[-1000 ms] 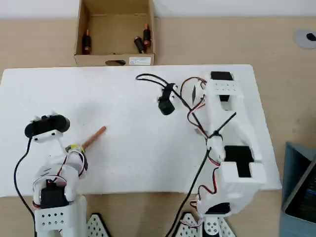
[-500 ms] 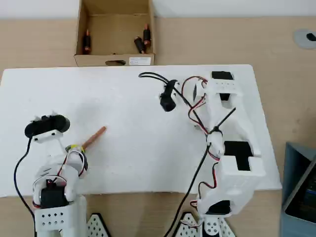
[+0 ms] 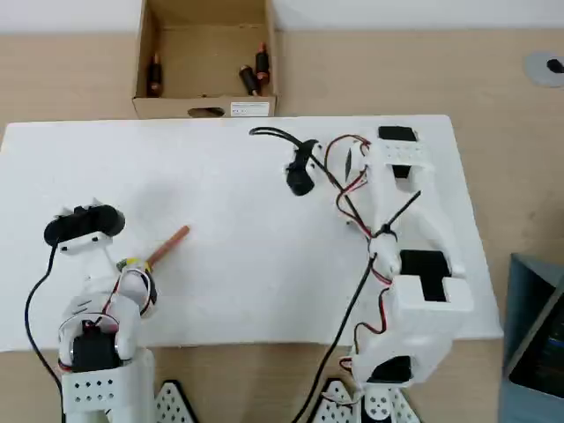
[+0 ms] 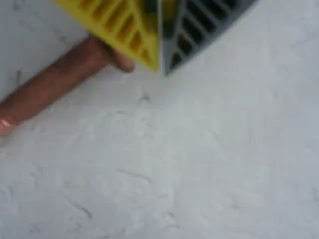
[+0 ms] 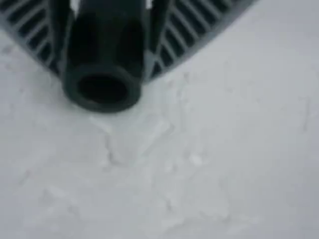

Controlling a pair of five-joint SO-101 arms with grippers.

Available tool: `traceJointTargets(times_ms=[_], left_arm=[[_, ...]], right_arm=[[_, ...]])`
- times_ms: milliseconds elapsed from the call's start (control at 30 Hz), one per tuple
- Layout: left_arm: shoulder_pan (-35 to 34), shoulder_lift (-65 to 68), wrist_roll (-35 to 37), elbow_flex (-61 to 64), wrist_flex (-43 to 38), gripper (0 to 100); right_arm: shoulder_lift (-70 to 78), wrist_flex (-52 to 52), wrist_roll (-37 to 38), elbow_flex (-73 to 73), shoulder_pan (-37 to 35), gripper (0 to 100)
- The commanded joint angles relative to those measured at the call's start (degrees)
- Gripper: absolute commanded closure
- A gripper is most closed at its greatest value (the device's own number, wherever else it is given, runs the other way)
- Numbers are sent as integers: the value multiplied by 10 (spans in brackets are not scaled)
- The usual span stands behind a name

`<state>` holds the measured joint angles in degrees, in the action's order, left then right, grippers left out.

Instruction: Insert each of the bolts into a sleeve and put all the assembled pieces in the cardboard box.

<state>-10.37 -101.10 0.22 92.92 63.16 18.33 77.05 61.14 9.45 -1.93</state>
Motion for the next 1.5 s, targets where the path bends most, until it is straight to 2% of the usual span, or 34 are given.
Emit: traceJointTargets(times_ms=[0,367,733,900,1067,1200,1300,1467], left_arm=[[-5,-5,2,-4,-4,997],[-4,-5,1,-4,-4,997],[-3,-5,-2,-4,-4,997],[-4,-5,0,-4,-4,997],[-8,-5,-2,-9,-4,997],[-4,-1,-2,-61,-4,997],[-4,0,-4,-118,0,997],[-4,5,-68,-196,2,997]], right_arm=[[7,46,-33,-22,-4,988],[-151,182,-149,-155,-55,988],[-413,252,-278,-162,-62,988],[-557,251,-334,-93,-60,988],[-695,251,-386,52,-59,988],[-796,245,-425,152,-57,988],[-836,225,-428,167,-32,987],[-842,185,-466,197,32,988]])
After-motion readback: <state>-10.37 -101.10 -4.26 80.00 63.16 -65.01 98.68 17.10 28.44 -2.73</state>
